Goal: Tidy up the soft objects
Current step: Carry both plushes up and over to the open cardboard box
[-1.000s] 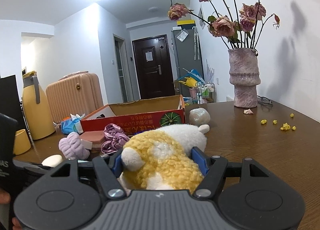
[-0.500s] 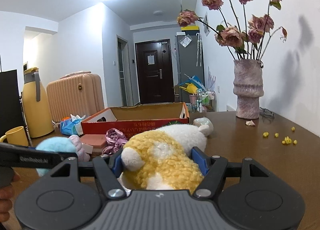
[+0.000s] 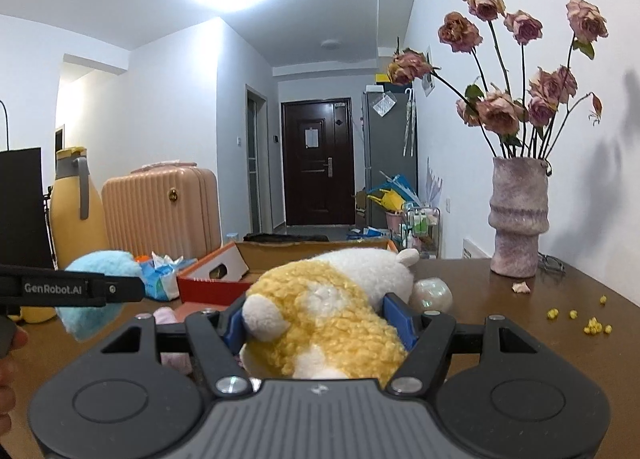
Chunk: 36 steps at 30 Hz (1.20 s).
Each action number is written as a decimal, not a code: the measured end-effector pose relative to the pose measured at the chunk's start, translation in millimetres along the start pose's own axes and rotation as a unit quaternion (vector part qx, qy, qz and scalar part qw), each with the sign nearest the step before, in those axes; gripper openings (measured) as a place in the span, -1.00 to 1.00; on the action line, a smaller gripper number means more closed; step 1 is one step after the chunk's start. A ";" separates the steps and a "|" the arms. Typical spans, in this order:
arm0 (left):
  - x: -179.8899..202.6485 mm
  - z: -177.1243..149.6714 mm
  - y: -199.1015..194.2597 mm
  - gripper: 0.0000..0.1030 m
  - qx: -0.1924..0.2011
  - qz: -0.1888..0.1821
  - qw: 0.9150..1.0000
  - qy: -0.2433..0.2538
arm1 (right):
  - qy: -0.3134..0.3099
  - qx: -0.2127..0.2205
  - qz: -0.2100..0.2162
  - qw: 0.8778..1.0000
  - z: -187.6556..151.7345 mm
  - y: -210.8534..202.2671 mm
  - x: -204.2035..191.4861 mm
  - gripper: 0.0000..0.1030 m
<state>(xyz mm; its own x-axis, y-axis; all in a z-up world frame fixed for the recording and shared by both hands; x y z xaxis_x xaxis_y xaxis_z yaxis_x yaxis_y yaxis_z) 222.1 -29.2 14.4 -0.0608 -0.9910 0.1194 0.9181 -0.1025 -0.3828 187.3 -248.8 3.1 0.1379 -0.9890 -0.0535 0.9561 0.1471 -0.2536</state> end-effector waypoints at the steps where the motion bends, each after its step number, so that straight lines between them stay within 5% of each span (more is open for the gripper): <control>1: -1.1 1.3 0.8 0.51 0.002 0.001 1.000 -0.001 | 0.000 0.003 0.000 1.000 2.8 2.1 -1.3 0.31; 36: -15.5 78.2 79.2 0.51 0.044 0.038 0.998 -0.026 | -0.022 0.028 -0.006 0.999 57.6 100.6 -21.6 0.31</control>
<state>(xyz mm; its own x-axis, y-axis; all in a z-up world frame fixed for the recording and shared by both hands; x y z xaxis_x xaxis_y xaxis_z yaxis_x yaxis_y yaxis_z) 326.4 -15.3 53.9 0.0278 -0.9896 0.1411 0.9504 -0.0176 -0.3106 295.5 -213.6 34.3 0.1362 -0.9906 -0.0083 0.9706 0.1351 -0.1994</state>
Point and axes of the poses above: each gripper's, at about its wrist camera, not at the fingertips, and y roughly the way its jaws point, x to its right, z to its top, the point moved 6 cm from there along y, roughly the way its jaws point, and after that the axes turned 2 degrees about -x, right-handed, at the moved point
